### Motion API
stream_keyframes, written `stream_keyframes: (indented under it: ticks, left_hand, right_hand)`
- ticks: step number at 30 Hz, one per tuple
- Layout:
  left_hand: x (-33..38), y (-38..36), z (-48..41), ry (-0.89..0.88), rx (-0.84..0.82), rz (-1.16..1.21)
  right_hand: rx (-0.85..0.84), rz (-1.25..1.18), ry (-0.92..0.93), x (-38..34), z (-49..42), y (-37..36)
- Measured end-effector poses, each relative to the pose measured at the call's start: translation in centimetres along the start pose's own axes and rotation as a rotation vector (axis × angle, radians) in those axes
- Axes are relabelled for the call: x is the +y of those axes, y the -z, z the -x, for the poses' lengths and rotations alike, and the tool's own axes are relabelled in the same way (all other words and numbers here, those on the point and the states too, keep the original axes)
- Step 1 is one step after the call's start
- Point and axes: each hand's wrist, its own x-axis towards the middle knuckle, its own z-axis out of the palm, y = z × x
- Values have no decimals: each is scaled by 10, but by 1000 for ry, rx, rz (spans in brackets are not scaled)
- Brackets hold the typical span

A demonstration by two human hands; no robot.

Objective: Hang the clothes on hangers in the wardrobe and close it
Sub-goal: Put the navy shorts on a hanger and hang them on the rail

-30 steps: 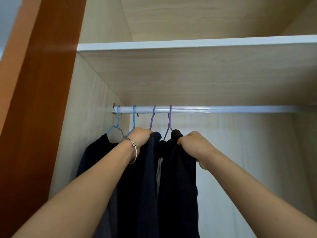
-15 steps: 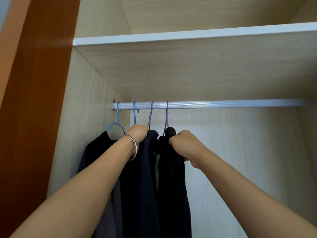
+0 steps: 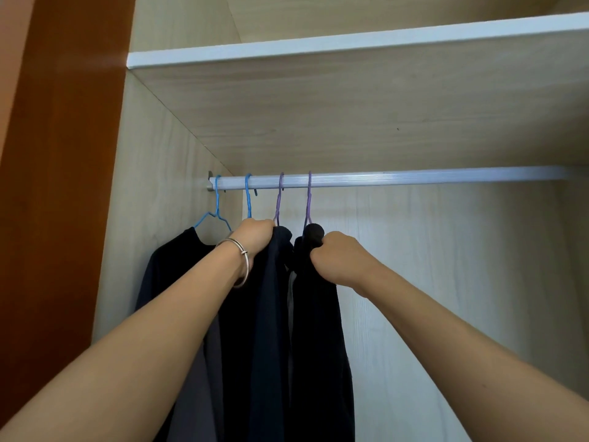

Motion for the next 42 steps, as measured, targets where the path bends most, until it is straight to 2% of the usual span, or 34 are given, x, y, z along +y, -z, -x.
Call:
stream_keyframes:
  ticks: [5, 8, 11, 13, 15, 22, 25, 27, 29, 31, 32, 35, 39, 42]
  left_hand:
    - [-6, -2, 34, -76, -102, -44]
    - [-14, -5, 61, -137, -148, -51]
    - [-36, -15, 95, -291, -85, -166]
    - [-62, -25, 121, -356, -11, -252]
    - [-98, -37, 146, -324, 2, -284]
    - [-234, -62, 223, 70, 74, -259]
    - [-277, -67, 244, 208, 32, -325]
    - [-298, -66, 250, 310, -36, -419]
    - [-314, -62, 250, 405, -150, -492]
    - [-322, -60, 244, 471, -217, -519]
    - [-323, -59, 240, 473, -237, -532]
    - [-321, -61, 226, 476, -211, -463]
    - [-327, -68, 208, 476, -205, -428]
    - [-333, -74, 205, 468, -165, -348]
  right_hand:
    - [37, -61, 4, 11, 3, -3]
    - [140, -102, 25, 24, 13, -7]
    - [315, -119, 111, 48, 37, -23]
    - [341, -116, 166, 73, 61, -40]
    - [276, -133, 140, 105, 84, -63]
    - [-70, -230, -190, 209, 171, -152]
    - [-178, -229, -358, 234, 194, -173]
    - [-248, -134, -455, 248, 202, -181]
    - [-402, 69, -554, 263, 204, -185]
    - [-519, 160, -668, 272, 199, -189]
    - [-508, 124, -719, 274, 194, -192]
    - [-323, -152, -811, 272, 168, -201]
    - [-91, -426, -784, 263, 140, -207]
    - [-31, -435, -724, 260, 141, -208]
